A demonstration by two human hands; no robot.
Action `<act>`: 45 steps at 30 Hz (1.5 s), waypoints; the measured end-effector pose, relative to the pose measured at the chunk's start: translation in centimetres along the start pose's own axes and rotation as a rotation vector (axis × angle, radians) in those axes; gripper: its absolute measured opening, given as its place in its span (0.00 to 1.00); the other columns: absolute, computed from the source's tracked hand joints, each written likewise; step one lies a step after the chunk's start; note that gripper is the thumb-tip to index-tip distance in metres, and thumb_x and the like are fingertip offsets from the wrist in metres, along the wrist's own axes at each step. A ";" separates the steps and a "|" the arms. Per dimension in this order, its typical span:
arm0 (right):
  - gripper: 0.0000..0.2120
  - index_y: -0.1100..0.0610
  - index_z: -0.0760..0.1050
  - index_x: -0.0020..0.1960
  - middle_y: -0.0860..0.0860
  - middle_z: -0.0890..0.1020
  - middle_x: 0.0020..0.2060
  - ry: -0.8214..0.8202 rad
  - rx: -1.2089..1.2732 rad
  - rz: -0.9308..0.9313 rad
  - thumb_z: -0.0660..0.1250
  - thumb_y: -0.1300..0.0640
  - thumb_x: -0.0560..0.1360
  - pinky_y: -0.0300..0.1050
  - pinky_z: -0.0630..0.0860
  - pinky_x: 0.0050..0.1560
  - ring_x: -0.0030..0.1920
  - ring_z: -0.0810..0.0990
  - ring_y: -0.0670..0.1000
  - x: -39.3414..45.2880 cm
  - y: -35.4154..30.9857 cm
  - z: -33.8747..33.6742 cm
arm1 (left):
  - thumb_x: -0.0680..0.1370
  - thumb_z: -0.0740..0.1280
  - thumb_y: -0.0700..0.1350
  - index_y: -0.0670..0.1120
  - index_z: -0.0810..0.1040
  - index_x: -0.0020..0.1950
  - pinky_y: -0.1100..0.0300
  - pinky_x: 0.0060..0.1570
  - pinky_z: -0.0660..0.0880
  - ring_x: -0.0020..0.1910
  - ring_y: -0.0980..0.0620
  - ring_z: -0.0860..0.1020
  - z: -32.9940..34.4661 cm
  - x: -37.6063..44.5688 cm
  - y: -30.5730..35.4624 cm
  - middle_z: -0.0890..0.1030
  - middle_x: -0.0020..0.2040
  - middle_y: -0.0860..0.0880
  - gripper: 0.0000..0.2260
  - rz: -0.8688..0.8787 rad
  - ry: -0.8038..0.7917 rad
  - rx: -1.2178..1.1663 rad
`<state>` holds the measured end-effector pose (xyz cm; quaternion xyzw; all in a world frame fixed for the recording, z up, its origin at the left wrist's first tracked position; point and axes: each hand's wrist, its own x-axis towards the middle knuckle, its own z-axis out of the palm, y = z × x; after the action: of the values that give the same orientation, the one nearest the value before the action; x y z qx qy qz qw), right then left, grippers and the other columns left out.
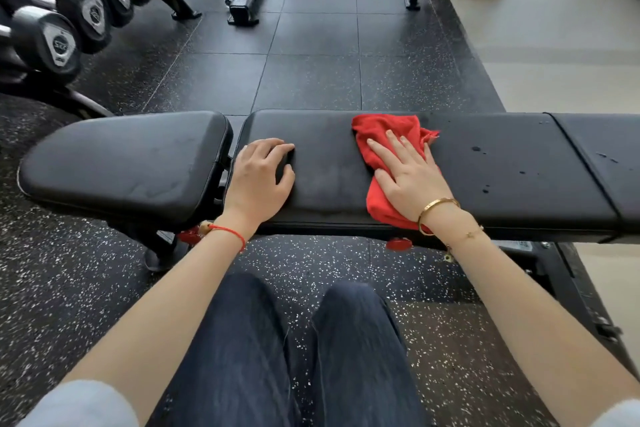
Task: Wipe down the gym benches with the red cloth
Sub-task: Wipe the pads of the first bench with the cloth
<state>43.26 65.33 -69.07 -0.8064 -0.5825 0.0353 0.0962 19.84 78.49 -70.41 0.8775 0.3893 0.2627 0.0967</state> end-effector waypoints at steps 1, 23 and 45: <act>0.25 0.40 0.51 0.77 0.48 0.50 0.78 -0.007 -0.004 0.063 0.51 0.48 0.80 0.55 0.39 0.76 0.78 0.48 0.51 0.5 1.1 -0.3 | 0.77 0.64 0.45 0.45 0.78 0.64 0.48 0.69 0.67 0.64 0.46 0.73 0.1 0.0 0.0 0.78 0.62 0.46 0.16 0.001 0.002 0.001; 0.26 0.42 0.51 0.77 0.50 0.49 0.78 -0.015 -0.053 0.238 0.51 0.49 0.80 0.59 0.39 0.76 0.78 0.48 0.54 1.6 0.7 -0.3 | 0.78 0.63 0.45 0.45 0.77 0.65 0.47 0.70 0.66 0.64 0.45 0.72 0.6 0.1 -0.5 0.78 0.63 0.47 0.16 0.008 0.012 -0.004; 0.26 0.43 0.51 0.77 0.52 0.48 0.78 -0.019 -0.058 0.258 0.50 0.49 0.80 0.60 0.39 0.75 0.78 0.48 0.56 5.1 0.1 -0.3 | 0.76 0.64 0.46 0.47 0.78 0.62 0.45 0.69 0.65 0.64 0.45 0.72 0.3 0.1 0.1 0.77 0.61 0.48 0.14 -0.004 0.017 0.015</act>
<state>45.02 70.12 -68.52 -0.8766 -0.4757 0.0382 0.0622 20.17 78.52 -70.60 0.8752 0.3938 0.2670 0.0875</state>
